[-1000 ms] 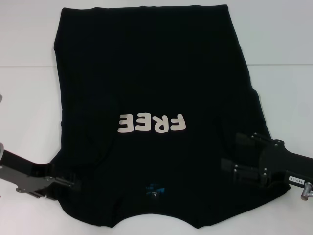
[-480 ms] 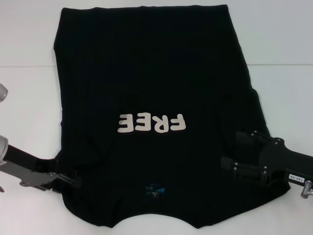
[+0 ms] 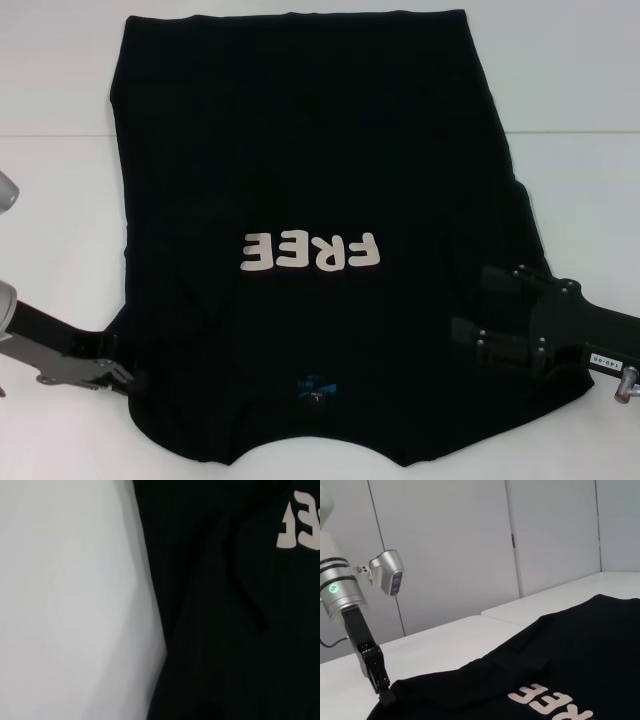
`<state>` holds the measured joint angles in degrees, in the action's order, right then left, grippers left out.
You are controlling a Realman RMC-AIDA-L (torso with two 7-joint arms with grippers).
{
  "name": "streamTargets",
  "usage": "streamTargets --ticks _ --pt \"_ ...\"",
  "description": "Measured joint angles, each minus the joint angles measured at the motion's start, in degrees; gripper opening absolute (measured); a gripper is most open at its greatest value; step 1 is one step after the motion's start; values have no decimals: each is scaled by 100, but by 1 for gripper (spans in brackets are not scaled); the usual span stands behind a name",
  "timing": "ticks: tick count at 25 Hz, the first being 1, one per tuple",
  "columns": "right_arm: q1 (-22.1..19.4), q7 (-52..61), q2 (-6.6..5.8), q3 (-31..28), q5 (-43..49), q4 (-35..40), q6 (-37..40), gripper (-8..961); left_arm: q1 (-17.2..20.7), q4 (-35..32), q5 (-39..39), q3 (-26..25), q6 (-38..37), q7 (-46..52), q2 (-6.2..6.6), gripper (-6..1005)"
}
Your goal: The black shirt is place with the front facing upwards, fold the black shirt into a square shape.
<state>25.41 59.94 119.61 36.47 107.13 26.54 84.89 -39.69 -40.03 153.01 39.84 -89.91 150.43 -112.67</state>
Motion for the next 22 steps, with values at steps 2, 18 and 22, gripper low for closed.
streamTargets --ticks 2,18,22 --pt "4 0 0 0 0 0 11 916 21 -16 5 63 33 -1 0 232" --pt "16 1261 -119 -34 46 372 20 916 41 -58 1 66 26 -125 4 26" --pt "42 3260 -419 39 418 1118 117 916 46 -58 -27 43 -1 -175 26 26"
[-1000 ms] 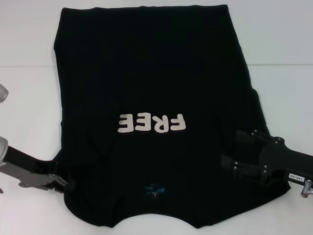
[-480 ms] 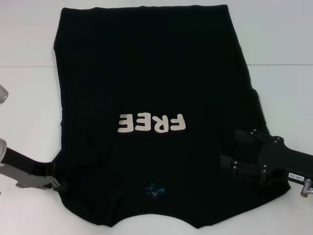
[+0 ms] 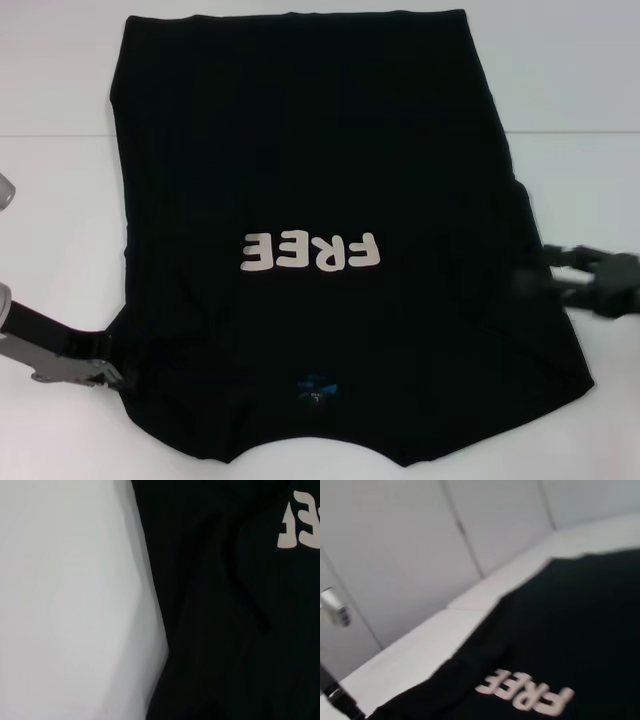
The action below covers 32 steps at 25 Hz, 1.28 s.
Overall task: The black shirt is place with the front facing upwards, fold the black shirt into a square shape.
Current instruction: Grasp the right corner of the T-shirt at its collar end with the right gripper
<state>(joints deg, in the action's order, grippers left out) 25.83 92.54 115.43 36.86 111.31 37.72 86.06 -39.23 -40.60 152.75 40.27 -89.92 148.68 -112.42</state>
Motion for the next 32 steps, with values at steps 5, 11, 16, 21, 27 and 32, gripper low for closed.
streamTargets --ticks 5,11,16,21,27,32 --pt "176 2536 -534 1 854 660 365 916 -33 0 -8 13 -38 -96 2 26" --pt "611 4701 -929 -174 2432 746 1016 916 0 0 -17 -22 -50 -243 14 26" --pt "843 4914 -896 -283 3478 735 1264 916 2 0 -18 -28 -75 -310 26 27" --pt "863 4893 -819 -290 3581 542 1121 916 8 0 -18 -28 -69 -327 28 27" --pt "883 4815 -712 -294 3565 355 804 916 -9 0 -17 -25 -53 -334 22 27" --pt "985 4743 -639 -285 3563 176 611 916 -46 2 -17 -7 -41 -337 10 27"
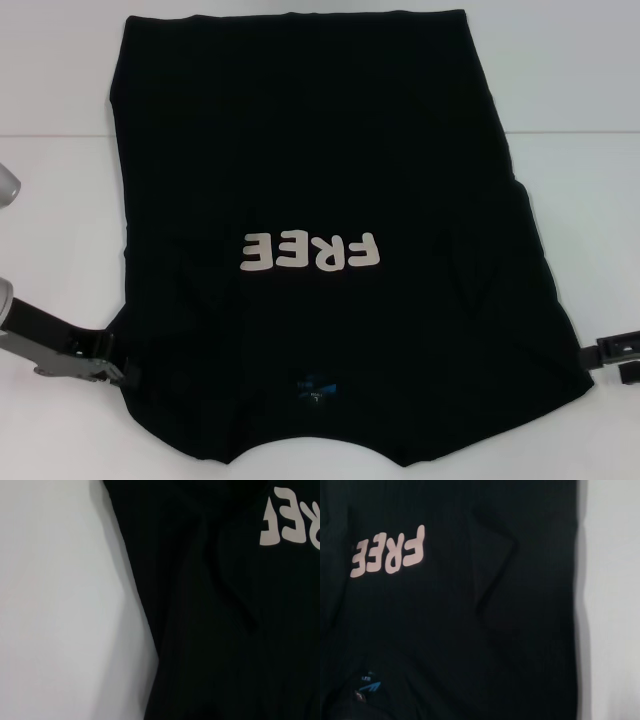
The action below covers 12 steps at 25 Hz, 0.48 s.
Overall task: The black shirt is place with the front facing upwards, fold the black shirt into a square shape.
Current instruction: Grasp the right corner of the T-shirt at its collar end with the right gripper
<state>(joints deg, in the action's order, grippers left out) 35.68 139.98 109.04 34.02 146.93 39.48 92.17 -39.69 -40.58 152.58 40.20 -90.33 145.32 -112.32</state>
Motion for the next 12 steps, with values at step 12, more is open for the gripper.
streamTargets --ticks 12 --pt "198 -56 70 143 48 -314 -323 915 -12 -3 0 4 13 -4 -16 26"
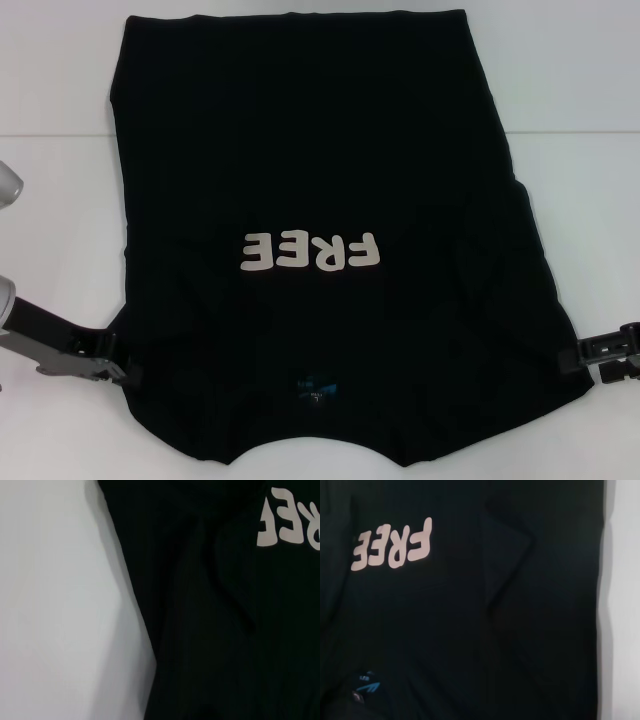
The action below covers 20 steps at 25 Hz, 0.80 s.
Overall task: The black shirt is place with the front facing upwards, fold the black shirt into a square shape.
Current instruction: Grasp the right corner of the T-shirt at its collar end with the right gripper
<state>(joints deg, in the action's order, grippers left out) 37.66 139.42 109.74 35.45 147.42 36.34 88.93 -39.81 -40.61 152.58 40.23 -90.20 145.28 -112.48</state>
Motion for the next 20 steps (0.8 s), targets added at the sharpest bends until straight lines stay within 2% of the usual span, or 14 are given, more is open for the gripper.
streamTargets --ticks 11,20 --pt "55 11 79 120 7 -13 -116 916 0 3 0 10 3 0 -2 27" --pt "64 14 94 182 6 -76 -183 916 0 10 0 7 3 0 -12 26"
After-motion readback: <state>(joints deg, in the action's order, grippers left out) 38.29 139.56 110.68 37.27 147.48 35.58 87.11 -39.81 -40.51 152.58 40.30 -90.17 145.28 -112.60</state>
